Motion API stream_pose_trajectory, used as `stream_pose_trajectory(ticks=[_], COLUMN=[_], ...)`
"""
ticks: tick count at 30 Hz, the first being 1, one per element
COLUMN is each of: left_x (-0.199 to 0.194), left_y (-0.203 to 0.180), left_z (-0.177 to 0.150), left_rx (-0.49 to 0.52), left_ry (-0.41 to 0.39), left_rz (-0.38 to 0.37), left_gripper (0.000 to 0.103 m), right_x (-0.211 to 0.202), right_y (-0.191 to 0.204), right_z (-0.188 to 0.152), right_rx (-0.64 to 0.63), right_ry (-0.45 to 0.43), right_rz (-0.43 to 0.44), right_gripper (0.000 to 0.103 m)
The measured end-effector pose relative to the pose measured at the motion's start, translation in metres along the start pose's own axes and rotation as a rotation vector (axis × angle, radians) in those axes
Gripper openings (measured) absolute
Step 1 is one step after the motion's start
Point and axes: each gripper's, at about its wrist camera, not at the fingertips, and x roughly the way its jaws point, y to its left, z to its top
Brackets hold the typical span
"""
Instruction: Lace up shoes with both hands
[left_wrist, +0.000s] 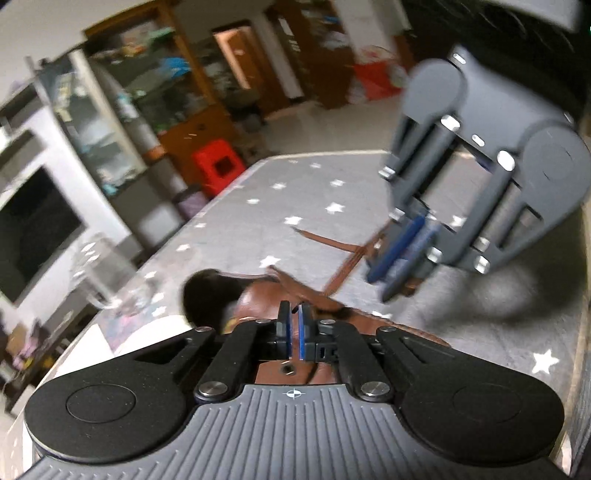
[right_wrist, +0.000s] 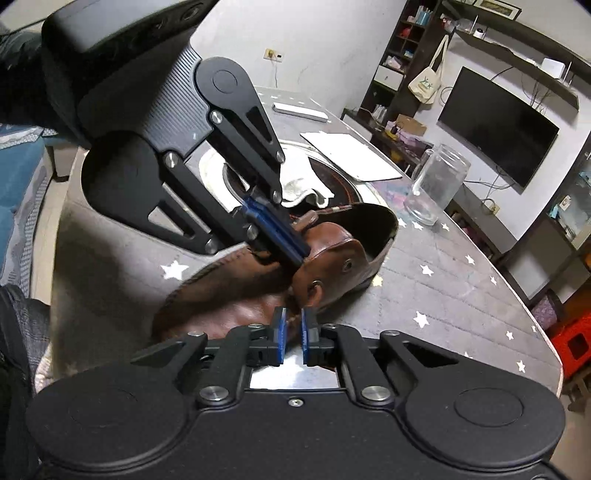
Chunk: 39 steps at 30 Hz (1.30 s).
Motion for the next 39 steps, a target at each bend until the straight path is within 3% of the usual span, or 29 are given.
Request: stream_pose_trajectory(ticks=[6,16,32,35,39], left_x=[-0.037,-0.056,-0.054,-0.053,-0.051], left_y=[0.011,0.006,0.012,0.016,0.023], left_z=[0.0,0.001,-0.021,-0.026,-0.029], left_rx=[-0.041,-0.038,-0.075,-0.086,-0.111], left_ry=[-0.018,-0.054,0.005,0.018,0.031], left_rz=[0.068,0.071,0.071,0.078,0.084], left_gripper=[0.003,0.0,0.002,0.002,0.002], right_x=[-0.002,0.013,0.032,0.043,0.049], right_y=[0.007,0.002,0.009,0.016,0.017], right_z=[0.004,0.028,0.03,0.03,0.03], right_rx=[0.001,-0.002,-0.178,-0.237,-0.253], right_ry=[-0.026,-0.141,-0.051,-0.021,-0.008], right_rz=[-0.035,-0.086,-0.09,-0.097,-0.091], right_gripper=[0.008,0.008,0.009,0.014,0.014])
